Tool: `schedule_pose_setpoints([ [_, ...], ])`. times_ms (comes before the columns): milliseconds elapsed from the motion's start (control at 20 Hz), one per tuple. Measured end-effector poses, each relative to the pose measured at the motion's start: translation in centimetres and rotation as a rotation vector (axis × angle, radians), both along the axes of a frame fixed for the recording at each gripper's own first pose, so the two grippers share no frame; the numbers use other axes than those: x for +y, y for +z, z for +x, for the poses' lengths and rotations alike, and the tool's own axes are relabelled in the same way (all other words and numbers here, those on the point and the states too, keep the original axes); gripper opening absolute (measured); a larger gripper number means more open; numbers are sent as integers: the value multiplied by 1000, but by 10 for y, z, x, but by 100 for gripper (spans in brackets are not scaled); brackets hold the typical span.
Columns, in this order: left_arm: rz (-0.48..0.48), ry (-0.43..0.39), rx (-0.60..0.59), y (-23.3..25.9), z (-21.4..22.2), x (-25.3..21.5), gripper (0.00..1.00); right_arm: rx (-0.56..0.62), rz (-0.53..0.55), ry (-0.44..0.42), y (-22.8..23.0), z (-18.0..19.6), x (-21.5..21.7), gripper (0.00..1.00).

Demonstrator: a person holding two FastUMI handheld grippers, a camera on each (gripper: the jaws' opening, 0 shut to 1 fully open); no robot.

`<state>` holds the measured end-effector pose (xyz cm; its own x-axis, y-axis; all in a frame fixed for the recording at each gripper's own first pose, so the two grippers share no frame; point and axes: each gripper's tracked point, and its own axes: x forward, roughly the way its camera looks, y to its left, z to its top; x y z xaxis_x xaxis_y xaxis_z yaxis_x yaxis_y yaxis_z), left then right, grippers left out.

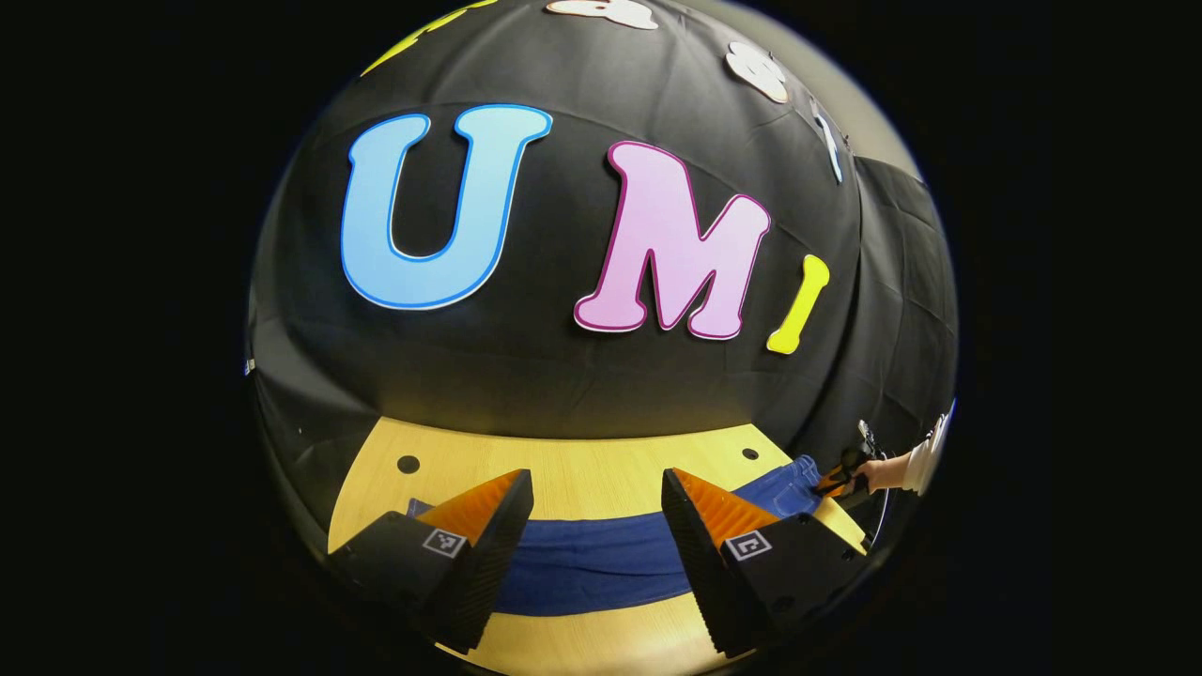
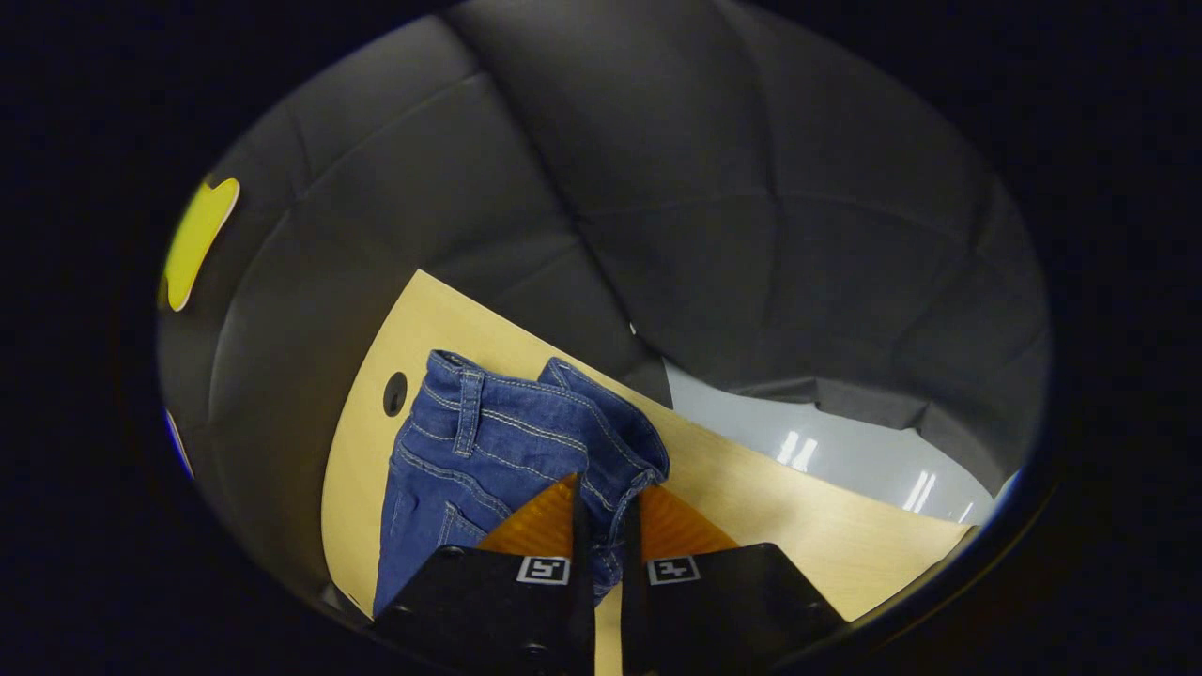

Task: Grasp the waist and the cuffs of the jeans and fold them to make the two legs overlap; first hold the waist and fold one-third of the jeans toward the cuffs, then hold the cuffs and fold the remaining one-third in the same direction to finish folding.

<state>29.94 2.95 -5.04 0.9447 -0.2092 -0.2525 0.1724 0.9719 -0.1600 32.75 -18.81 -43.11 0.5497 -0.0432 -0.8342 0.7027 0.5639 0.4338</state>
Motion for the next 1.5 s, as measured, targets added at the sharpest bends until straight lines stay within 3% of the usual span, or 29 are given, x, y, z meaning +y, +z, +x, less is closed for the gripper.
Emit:
schedule_pose_setpoints([
  [300,5,4,-5,7,-15,10,81,-180,-130,130,72,9,8,14],
  [350,5,3,-6,8,-18,11,81,-209,-156,161,81,16,18,6],
  [600,5,3,-18,14,-34,14,81,-320,-274,316,146,24,62,6],
  [850,19,19,-38,22,-52,27,82,-443,-352,460,214,24,127,6],
  [1100,2,54,-40,21,-67,41,81,-589,-384,625,270,20,229,6],
  [1300,-5,74,-45,22,-79,47,82,-637,-365,743,270,18,327,5],
  [1500,7,103,-11,13,-90,58,81,-564,-387,941,196,-7,416,6],
])
